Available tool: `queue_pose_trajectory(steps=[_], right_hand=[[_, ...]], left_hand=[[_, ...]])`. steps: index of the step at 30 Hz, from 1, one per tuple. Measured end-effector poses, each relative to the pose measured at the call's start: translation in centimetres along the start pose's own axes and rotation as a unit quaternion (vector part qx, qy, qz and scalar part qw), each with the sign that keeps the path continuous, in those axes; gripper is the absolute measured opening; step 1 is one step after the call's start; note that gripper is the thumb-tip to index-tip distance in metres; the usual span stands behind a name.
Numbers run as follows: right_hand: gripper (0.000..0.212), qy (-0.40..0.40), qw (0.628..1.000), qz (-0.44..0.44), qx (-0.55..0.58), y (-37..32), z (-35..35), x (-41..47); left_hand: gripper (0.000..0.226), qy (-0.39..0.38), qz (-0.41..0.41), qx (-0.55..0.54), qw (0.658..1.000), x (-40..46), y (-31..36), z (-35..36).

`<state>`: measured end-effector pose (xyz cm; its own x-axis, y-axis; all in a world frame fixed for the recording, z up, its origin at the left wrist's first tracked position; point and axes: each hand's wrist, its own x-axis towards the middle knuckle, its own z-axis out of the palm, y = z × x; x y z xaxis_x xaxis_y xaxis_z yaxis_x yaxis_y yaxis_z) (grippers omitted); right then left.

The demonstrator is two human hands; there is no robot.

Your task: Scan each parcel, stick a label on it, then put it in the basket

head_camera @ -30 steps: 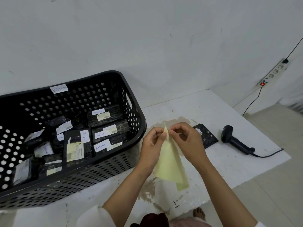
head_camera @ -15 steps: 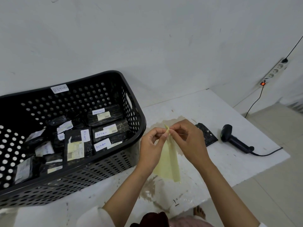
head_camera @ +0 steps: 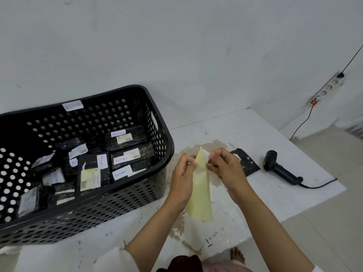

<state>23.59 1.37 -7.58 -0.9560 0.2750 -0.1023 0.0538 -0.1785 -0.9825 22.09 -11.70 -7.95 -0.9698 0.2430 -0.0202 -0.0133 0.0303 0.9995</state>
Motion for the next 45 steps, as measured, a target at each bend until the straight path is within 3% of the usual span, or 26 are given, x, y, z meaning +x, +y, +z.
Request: queue_pose_trajectory(steps=[7, 15, 21, 27, 31, 34, 38, 45], right_hand=[[0.02, 0.057, 0.986, 0.075, 0.138, 0.2, -1.2, 0.4], [0.012, 0.138, 0.981, 0.082, 0.111, 1.0, -2.0, 0.7], [0.019, 0.154, 0.957, 0.109, 0.218, 1.9, -3.1, 1.0], [0.02, 0.251, 0.925, 0.081, 0.272, 1.7, -6.1, 2.1], [0.017, 0.266, 0.919, 0.058, 0.286, 0.8, -9.5, 2.3], [0.005, 0.251, 0.923, 0.067, 0.283, 1.2, -10.3, 2.3], [0.015, 0.234, 0.934, 0.089, 0.255, 2.3, -10.4, 2.2], [0.021, 0.193, 0.955, 0.133, 0.184, 3.6, -12.1, 3.7]], left_hand=[[0.023, 0.055, -0.043, -0.019, 0.997, 0.5, -1.2, -0.1], [0.022, 0.054, -0.076, 0.018, 0.996, 0.7, -2.8, 0.2], [0.018, 0.055, -0.081, 0.054, 0.994, 1.1, -4.2, 0.7], [0.02, 0.13, -0.123, 0.044, 0.983, 1.9, -6.5, -0.3], [0.018, 0.152, -0.168, 0.0, 0.974, 2.7, -8.9, -1.5], [0.017, 0.17, -0.25, -0.071, 0.95, 2.8, -11.4, -1.4], [0.04, 0.26, -0.366, -0.07, 0.891, 2.1, -15.2, -1.6], [0.047, 0.363, -0.394, 0.019, 0.844, 1.1, -18.1, -4.4]])
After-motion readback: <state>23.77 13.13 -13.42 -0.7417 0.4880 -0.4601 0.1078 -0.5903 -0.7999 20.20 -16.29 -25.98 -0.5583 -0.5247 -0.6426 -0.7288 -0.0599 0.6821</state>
